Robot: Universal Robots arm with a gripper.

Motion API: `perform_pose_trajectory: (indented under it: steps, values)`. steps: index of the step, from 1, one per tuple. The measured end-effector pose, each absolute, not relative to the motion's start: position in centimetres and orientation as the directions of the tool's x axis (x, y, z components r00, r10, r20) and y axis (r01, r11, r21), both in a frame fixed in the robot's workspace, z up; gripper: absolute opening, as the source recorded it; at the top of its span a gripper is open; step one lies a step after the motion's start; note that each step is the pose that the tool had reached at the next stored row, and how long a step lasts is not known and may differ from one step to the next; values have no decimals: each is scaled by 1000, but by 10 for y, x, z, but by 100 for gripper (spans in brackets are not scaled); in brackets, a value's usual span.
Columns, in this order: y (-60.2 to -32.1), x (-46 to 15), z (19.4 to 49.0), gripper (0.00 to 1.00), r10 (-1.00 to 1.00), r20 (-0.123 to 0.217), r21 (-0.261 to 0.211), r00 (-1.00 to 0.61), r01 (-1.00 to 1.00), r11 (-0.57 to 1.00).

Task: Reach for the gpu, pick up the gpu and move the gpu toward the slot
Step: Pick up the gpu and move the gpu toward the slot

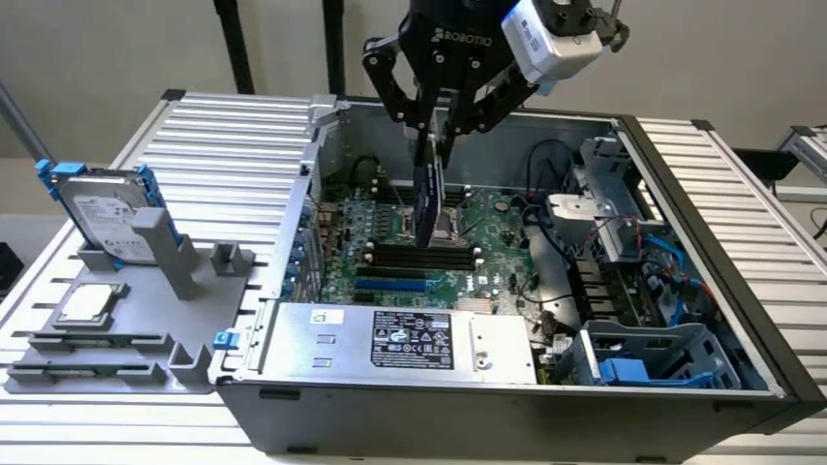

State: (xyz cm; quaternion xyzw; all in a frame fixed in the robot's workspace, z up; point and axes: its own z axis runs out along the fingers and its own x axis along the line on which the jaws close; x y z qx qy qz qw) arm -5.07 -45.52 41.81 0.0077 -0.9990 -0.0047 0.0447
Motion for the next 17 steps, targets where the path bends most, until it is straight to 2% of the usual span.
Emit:
perform_pose_trajectory:
  steps: [6, 17]
  values:
    - [-440, -33, 411, 27, -15, 89, 2, -996, -15, 1000]
    - [-438, -26, 408, 27, -15, 90, 1, -996, -15, 1000]
